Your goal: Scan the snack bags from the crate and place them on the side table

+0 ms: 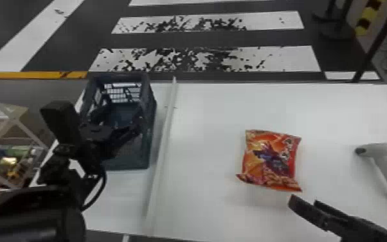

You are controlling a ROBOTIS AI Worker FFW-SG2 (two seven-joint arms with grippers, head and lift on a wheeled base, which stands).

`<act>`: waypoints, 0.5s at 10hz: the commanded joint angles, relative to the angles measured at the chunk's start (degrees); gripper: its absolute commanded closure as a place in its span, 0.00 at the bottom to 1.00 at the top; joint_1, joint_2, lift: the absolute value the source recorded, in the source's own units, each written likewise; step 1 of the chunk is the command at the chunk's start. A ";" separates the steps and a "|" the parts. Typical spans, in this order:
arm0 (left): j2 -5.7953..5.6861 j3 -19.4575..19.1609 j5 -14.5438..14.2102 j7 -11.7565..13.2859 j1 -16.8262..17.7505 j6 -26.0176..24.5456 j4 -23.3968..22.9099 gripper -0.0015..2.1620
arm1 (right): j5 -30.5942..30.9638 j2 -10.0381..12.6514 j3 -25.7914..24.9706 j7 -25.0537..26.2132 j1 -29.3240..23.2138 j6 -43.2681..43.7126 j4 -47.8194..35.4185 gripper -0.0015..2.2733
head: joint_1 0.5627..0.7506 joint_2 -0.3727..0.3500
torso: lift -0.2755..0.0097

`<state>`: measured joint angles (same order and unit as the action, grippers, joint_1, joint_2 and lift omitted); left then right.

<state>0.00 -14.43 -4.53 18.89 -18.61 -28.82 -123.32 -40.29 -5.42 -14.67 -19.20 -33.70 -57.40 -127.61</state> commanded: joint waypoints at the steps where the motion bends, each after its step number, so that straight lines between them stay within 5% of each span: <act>1: 0.15 -0.25 -0.57 -0.17 -0.81 -0.15 -0.43 0.03 | -3.84 0.23 -1.68 0.04 3.29 -8.83 0.78 0.03 | 0.70 0.76 | 0.64; 5: 0.15 -0.43 -0.75 0.18 -1.25 -0.50 -0.43 0.03 | -5.24 0.23 -2.21 1.27 12.43 -18.85 8.26 0.03 | 0.70 0.82 | 0.64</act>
<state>0.00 -14.78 -5.28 19.06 -19.86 -29.18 -123.75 -45.46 -5.10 -16.87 -17.90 -22.82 -75.12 -121.07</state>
